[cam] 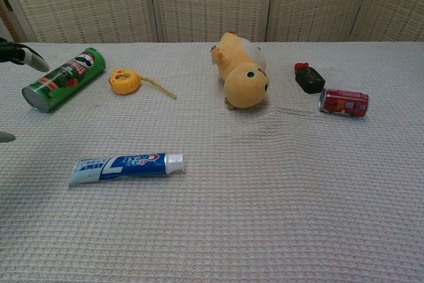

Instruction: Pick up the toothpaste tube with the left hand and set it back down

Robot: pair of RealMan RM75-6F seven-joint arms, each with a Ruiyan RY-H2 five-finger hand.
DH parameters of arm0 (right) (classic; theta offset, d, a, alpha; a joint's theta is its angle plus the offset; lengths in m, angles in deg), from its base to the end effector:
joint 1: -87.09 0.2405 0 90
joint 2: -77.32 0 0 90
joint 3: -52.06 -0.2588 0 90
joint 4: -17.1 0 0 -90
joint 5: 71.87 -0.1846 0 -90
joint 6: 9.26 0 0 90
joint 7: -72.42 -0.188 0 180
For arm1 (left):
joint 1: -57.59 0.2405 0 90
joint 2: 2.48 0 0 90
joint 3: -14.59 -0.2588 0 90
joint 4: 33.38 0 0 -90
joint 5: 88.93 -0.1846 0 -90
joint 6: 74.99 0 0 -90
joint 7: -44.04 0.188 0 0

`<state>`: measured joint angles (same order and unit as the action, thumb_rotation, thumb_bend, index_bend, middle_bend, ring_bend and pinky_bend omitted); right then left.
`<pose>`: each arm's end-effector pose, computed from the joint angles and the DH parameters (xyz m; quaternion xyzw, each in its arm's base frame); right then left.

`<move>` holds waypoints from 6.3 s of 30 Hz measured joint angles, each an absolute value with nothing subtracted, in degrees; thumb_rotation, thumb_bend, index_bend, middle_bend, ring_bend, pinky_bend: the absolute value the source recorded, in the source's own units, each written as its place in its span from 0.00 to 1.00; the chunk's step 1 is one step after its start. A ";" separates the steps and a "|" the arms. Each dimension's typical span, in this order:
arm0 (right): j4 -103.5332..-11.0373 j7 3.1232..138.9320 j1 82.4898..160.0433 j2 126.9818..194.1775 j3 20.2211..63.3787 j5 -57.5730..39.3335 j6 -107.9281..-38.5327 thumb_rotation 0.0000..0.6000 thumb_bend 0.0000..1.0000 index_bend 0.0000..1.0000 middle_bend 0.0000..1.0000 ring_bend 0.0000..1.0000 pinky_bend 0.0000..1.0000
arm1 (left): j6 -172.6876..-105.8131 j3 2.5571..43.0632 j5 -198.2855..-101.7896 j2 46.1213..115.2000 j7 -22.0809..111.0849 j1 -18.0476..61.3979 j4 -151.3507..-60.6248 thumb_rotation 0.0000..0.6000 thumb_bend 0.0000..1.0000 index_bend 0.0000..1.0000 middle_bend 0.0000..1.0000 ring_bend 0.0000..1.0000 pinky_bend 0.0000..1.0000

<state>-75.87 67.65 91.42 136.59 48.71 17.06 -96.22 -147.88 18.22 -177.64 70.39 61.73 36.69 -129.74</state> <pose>-0.2945 -0.2216 0.2119 0.5980 -0.3693 0.4118 0.5800 -0.2040 0.2860 0.0931 -0.7265 -0.2924 -0.3947 0.4805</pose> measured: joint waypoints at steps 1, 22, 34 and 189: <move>-75.82 67.59 91.42 136.62 48.71 16.96 -96.14 1.00 0.41 0.00 0.00 0.06 0.00 | -146.66 18.28 -177.67 70.90 61.80 35.90 -129.49 1.00 0.12 0.24 0.19 0.20 0.03; -74.50 66.62 91.00 137.10 48.72 16.01 -95.77 1.00 0.41 0.00 0.00 0.06 0.00 | -131.42 19.67 -170.87 86.85 69.18 24.50 -117.26 1.00 0.17 0.27 0.22 0.24 0.06; -74.17 66.53 90.98 137.35 48.63 15.92 -95.69 1.00 0.42 0.00 0.00 0.06 0.00 | -131.33 21.49 -165.11 89.82 69.91 23.29 -111.53 1.00 0.24 0.32 0.28 0.27 0.06; -89.94 89.83 123.49 155.03 38.46 16.26 -79.72 1.00 0.42 0.00 0.10 0.13 0.04 | -141.57 23.82 -175.89 83.97 56.11 14.15 -128.97 1.00 0.76 0.84 0.80 0.74 0.56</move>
<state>-89.94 89.83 123.49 155.03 38.46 16.26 -79.72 -141.57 23.82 -175.89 83.97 56.11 14.15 -128.97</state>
